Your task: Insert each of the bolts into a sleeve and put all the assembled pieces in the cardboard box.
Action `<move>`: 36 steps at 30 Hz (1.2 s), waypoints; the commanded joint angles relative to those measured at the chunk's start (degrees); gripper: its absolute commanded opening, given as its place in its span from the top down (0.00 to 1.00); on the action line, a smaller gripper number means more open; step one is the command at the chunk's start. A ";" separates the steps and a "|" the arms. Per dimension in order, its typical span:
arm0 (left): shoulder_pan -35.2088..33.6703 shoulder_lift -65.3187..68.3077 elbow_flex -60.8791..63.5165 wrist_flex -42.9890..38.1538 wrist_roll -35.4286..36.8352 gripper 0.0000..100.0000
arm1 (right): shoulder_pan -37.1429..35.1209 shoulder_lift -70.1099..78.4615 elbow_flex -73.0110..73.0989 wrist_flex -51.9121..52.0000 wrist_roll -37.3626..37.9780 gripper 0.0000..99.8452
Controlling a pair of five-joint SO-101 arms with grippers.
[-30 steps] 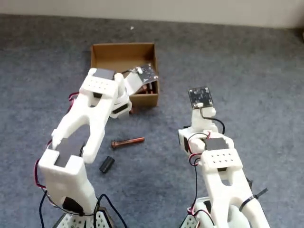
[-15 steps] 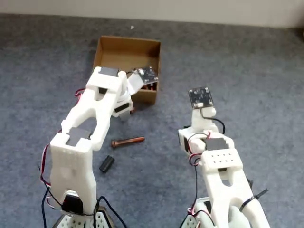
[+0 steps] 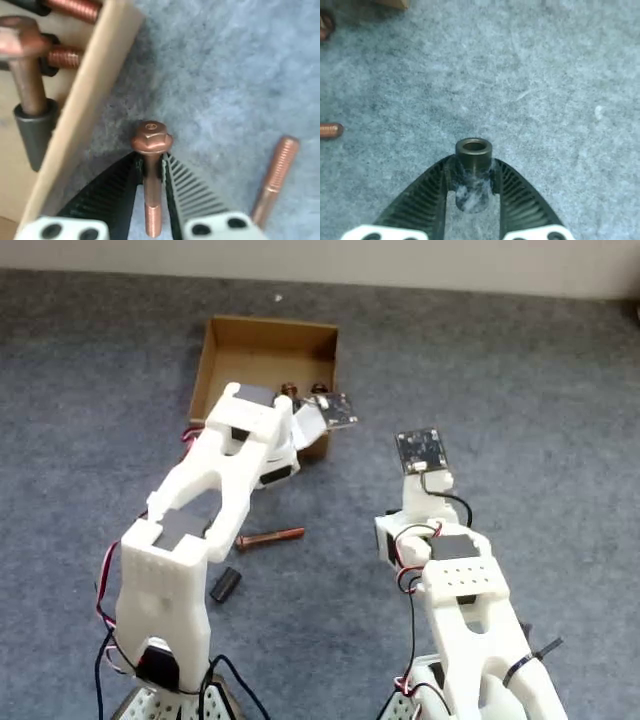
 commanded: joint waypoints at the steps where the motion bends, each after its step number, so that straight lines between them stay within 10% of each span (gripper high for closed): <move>1: 0.57 -7.69 -1.54 3.08 4.31 1.00 | 0.75 -1.89 -0.75 -1.36 -0.18 0.99; 20: 0.92 -43.91 20.97 6.68 15.82 1.00 | 0.31 -14.73 -0.66 4.97 -6.59 0.99; 36: 1.71 -68.26 37.05 -0.26 46.59 1.00 | -8.66 -39.87 11.38 5.14 -9.85 0.99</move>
